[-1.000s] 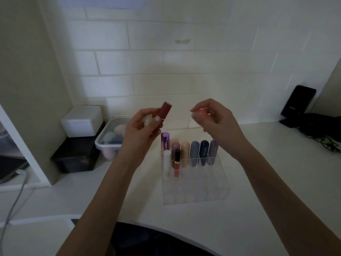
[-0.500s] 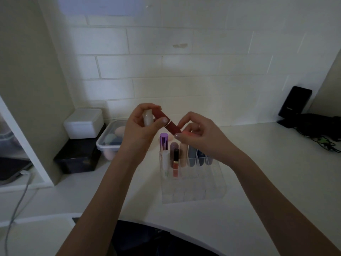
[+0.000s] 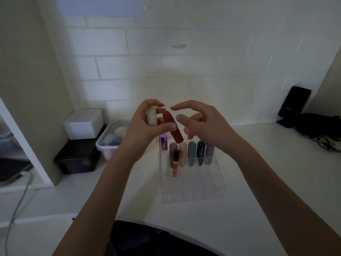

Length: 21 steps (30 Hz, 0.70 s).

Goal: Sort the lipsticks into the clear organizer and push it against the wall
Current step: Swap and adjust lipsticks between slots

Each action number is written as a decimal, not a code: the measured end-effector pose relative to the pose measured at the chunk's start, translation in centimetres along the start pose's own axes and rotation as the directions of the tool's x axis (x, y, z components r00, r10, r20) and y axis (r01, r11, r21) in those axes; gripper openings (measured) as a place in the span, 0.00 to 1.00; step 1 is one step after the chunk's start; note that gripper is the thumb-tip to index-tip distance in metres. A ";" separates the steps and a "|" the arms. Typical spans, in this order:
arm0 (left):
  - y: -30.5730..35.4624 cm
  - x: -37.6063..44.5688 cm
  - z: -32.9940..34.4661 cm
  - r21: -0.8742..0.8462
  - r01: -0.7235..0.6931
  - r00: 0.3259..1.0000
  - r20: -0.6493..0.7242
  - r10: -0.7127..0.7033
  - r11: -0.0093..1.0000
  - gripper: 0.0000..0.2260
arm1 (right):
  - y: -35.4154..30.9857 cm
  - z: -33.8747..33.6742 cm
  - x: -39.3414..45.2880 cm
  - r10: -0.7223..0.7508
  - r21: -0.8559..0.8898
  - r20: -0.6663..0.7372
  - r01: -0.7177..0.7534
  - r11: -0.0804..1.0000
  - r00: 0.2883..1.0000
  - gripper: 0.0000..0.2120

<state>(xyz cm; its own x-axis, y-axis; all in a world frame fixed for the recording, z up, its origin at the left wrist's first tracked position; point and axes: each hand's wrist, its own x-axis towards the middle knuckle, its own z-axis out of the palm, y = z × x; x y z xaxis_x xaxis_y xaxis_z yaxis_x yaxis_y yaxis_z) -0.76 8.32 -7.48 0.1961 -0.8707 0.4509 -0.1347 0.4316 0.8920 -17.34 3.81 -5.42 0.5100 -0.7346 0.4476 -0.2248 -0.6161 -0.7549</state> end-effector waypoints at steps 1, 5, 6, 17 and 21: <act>0.1 0.1 0.0 0.018 -0.016 1.000 0.009 0.016 1.000 0.22 | -0.2 0.1 0.2 0.008 -0.018 0.014 -0.007 1.000 1.000 0.07; 0.5 0.3 0.1 0.094 -0.070 0.997 0.025 0.068 0.993 0.24 | -0.5 0.0 0.9 0.058 -0.013 0.062 -0.057 0.998 0.996 0.08; 0.6 0.3 0.2 0.124 -0.082 0.996 0.037 0.078 0.989 0.23 | -0.5 0.0 1.0 0.067 -0.023 0.077 -0.066 0.998 0.995 0.08; -2.2 1.4 -2.3 -0.030 -0.014 0.978 -0.207 0.007 0.999 0.07 | 1.3 -2.2 -1.3 0.143 0.012 -0.152 -0.143 0.990 0.978 0.03; -4.4 1.4 -3.0 -0.090 0.087 0.958 -0.267 -0.109 0.992 0.09 | 2.3 -1.9 -2.9 0.170 -0.094 -0.079 -0.178 0.980 0.982 0.02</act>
<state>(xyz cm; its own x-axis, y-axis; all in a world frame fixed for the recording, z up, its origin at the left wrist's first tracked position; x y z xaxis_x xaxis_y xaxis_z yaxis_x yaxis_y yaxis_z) 2.99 5.85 -10.70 0.4613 -0.8179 0.3437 -0.0287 0.3735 0.9272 -20.91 4.02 -7.52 0.3966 -0.8490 0.3490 -0.3885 -0.4997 -0.7742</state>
